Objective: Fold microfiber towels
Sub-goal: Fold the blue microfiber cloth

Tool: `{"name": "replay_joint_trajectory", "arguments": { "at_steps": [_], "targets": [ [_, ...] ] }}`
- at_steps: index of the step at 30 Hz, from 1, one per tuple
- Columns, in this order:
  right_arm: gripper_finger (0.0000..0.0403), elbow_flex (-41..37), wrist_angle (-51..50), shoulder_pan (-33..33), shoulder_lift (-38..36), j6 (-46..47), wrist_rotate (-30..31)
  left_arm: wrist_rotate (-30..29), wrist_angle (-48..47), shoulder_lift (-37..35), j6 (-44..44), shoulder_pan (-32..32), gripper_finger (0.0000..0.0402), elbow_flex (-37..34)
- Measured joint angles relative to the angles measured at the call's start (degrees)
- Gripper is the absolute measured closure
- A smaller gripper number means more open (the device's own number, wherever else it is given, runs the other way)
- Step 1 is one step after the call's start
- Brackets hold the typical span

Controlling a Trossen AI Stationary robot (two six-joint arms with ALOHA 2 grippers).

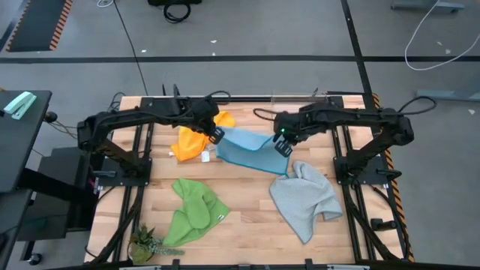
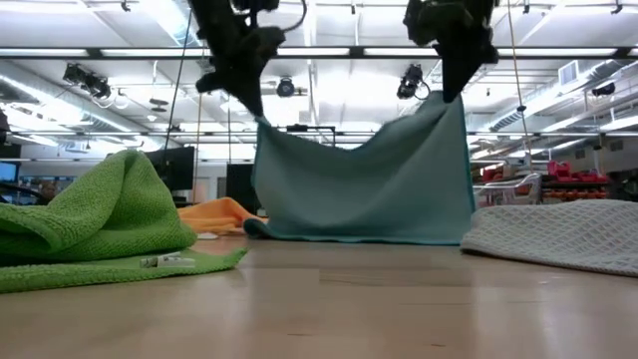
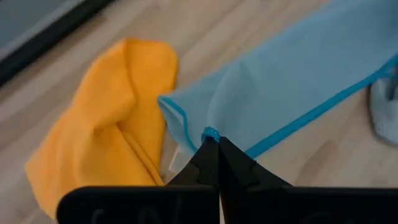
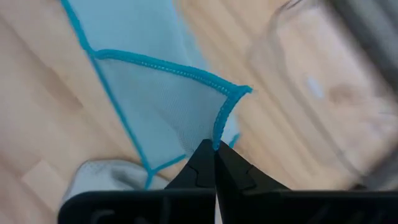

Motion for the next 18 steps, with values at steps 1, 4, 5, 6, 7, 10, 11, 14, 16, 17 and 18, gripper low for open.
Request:
{"name": "replay_joint_trajectory", "arguments": {
  "at_steps": [1,4,5,6,7,10,11,14,16,17,18],
  "targets": [
    [0.0403,-1.4,1.2,0.3,0.0,0.2,-0.4,0.6,0.2,0.0,0.0,0.0,0.0401,-0.9],
    [0.0403,-5.2,5.4,1.5,0.0,1.7,-1.6,3.0,2.5,0.0,0.0,0.0,0.0401,-4.3],
    [0.0403,-6.4,6.4,1.8,0.0,2.2,-2.4,4.0,3.0,0.0,0.0,0.2,0.0401,-5.5],
    [0.0403,-7.6,7.4,2.2,0.0,2.7,-3.0,4.7,3.8,0.0,0.0,0.1,0.0401,-6.8],
    [0.0403,-8.8,8.6,2.4,0.0,3.1,-3.7,5.3,5.2,0.0,0.0,0.1,0.0401,-8.0],
    [0.0403,-12.4,12.0,2.6,0.0,4.2,-6.3,6.9,9.3,0.0,-0.4,0.4,0.0401,-12.0],
    [0.0403,-13.6,13.2,2.6,0.0,4.5,-7.0,7.9,10.9,0.0,-0.8,0.7,0.0401,-13.2],
    [0.0403,-16.2,16.1,2.5,0.0,5.7,-7.7,10.4,15.9,0.0,-1.6,1.4,0.0401,-16.5],
    [0.0403,-17.8,18.8,2.5,0.0,5.9,-8.9,11.5,18.1,0.0,-1.6,1.6,0.0401,-18.4],
    [0.0403,-18.4,19.8,2.5,0.0,6.0,-9.5,11.9,19.4,0.0,-1.6,1.6,0.0401,-19.2],
    [0.0403,-19.0,20.9,2.5,0.0,6.0,-10.3,12.5,20.8,0.0,-1.7,1.6,0.0401,-19.8]
  ]
}}
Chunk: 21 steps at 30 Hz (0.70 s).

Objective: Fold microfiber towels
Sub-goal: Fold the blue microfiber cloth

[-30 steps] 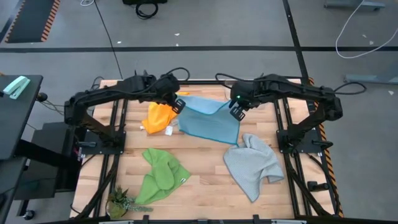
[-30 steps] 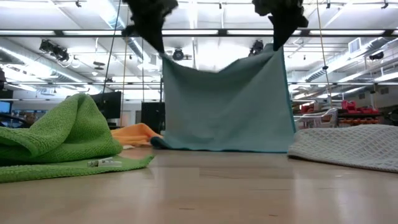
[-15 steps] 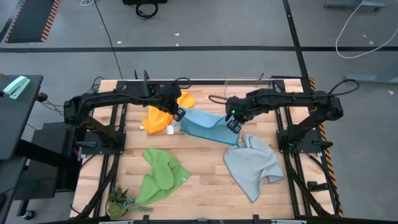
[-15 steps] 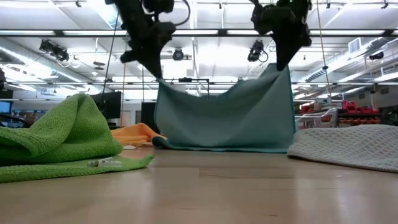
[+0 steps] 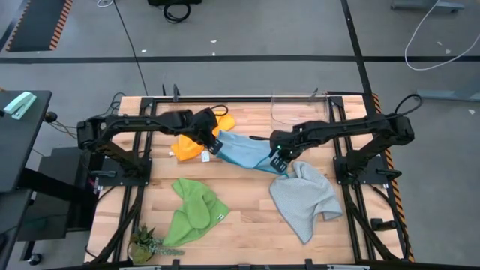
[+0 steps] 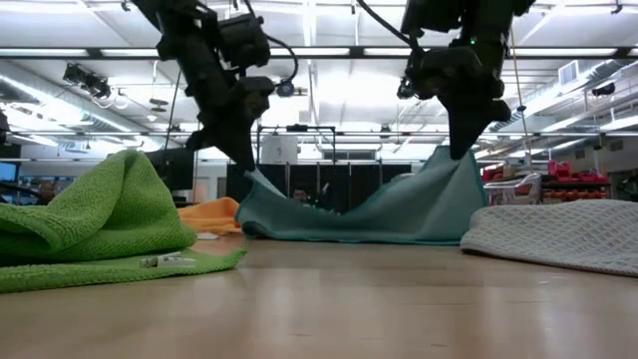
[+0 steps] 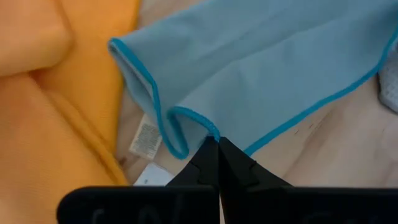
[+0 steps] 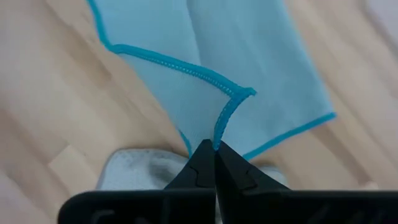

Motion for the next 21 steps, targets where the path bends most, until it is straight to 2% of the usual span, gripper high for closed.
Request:
{"name": "replay_joint_trajectory", "arguments": {
  "at_steps": [7,12,21],
  "targets": [
    [0.0402,-3.3,3.6,0.0,0.0,1.3,-2.0,3.7,1.1,0.2,-0.2,0.0,0.0401,-1.9],
    [0.0398,-4.8,4.2,1.5,0.0,3.4,-2.8,4.3,0.3,0.7,0.0,0.0,0.04,-2.0],
    [0.0372,-7.7,6.2,3.2,0.0,7.5,-2.1,4.4,1.6,2.8,0.6,1.0,0.0357,-1.8]
  ]
}}
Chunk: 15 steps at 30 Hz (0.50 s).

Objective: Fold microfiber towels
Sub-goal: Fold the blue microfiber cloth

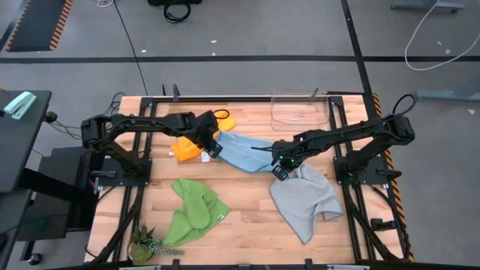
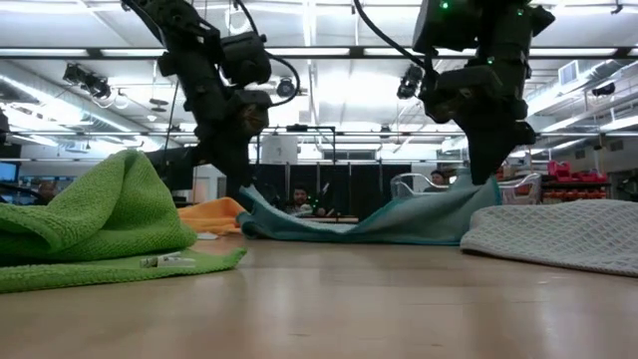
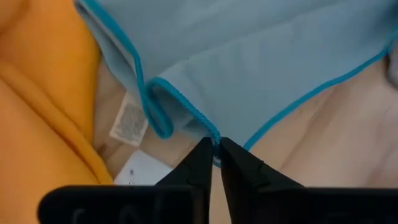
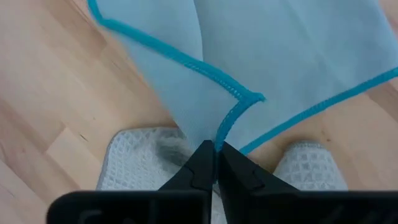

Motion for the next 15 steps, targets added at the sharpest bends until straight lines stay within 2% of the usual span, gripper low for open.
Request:
{"name": "replay_joint_trajectory", "arguments": {
  "at_steps": [3,9,15],
  "targets": [
    [0.0359,0.2,0.1,-0.1,-0.2,0.0,0.8,0.8,1.4,-0.1,0.2,1.2,0.0346,0.0],
    [0.0327,0.3,-1.3,0.0,-1.1,0.2,0.9,6.1,0.5,-1.0,2.4,3.7,0.0328,0.0],
    [0.0301,0.3,-2.4,-1.1,-3.2,-1.1,4.0,6.5,5.4,-2.1,2.6,7.9,0.0316,0.1]
  ]
}}
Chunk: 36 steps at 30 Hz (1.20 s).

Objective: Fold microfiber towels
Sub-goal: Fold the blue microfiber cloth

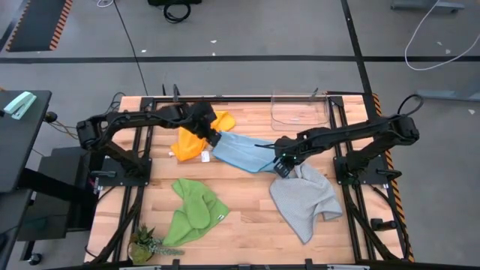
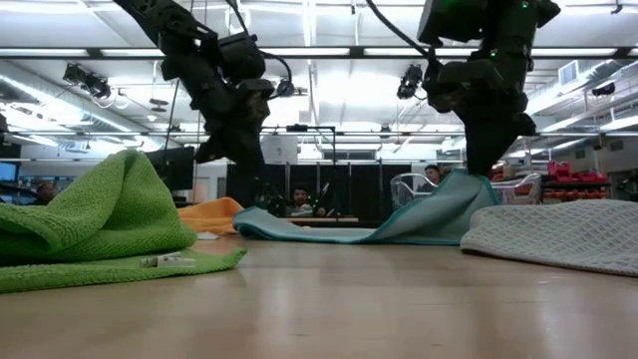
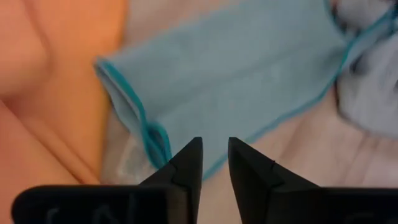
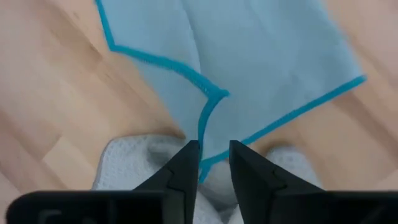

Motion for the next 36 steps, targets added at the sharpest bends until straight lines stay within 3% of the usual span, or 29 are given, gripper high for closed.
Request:
{"name": "replay_joint_trajectory", "arguments": {
  "at_steps": [12,19,27,36],
  "targets": [
    [0.0295,0.0,1.1,-6.5,-1.3,-0.2,1.2,0.3,-2.0,1.6,-1.6,5.9,0.0336,0.0],
    [0.0295,0.0,4.4,-7.5,-1.3,-0.2,1.2,7.5,1.6,8.4,-7.7,7.3,0.0333,-0.1],
    [0.0295,0.0,5.6,-6.3,-1.3,-0.2,1.2,7.4,10.9,11.5,-12.7,7.3,0.0313,0.0],
    [0.0295,0.0,6.6,-6.0,-1.3,-0.6,1.2,4.4,9.3,11.5,-13.1,7.6,0.031,0.0]
  ]
}}
